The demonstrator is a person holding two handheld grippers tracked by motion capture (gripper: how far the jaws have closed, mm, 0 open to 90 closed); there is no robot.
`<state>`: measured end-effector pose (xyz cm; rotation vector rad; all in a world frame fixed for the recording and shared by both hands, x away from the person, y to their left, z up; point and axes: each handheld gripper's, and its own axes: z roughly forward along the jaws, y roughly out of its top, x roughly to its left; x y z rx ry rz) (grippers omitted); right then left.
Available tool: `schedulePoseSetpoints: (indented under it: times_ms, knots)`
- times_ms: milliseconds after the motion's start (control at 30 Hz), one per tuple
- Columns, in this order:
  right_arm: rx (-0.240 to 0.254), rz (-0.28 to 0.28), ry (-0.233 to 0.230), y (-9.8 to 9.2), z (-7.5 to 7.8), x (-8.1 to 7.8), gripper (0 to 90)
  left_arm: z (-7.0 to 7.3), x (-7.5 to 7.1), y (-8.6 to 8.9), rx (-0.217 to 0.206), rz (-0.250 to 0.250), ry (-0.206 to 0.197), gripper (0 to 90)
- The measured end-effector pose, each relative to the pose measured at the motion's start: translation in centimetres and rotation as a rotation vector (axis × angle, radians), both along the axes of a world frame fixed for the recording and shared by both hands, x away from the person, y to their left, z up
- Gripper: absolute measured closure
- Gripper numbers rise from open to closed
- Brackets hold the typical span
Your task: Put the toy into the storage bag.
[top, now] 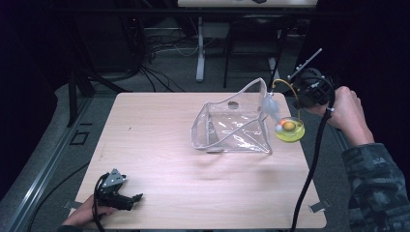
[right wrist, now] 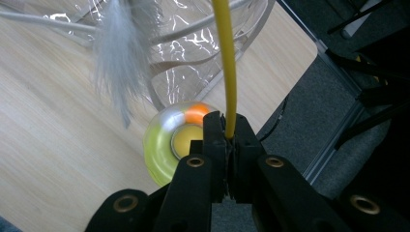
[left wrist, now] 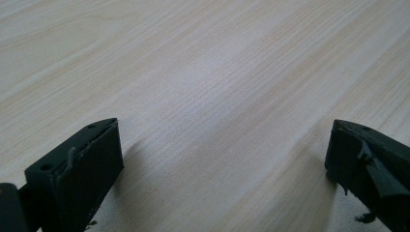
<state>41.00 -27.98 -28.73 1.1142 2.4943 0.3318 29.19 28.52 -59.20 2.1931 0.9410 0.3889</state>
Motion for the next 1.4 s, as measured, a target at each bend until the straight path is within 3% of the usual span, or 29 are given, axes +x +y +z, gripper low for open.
schedulePoseSetpoints:
  times_ms: [400, 800, 1400]
  knots:
    - [-0.014, 0.025, -0.023, 1.3, 3.0, 0.5, 88.0, 0.0, 0.0, 0.0, 0.000, 0.000, 0.000, 0.0]
    - [-0.060, 0.046, -0.041, 3.0, 5.5, 1.0, 88.0, 0.0, 0.0, 0.0, 0.000, 0.000, 0.000, 0.0]
    - [-0.085, 0.099, -0.068, 7.0, 7.9, 2.2, 87.9, 0.0, 0.0, 0.0, 0.001, -0.001, 0.000, 0.0]
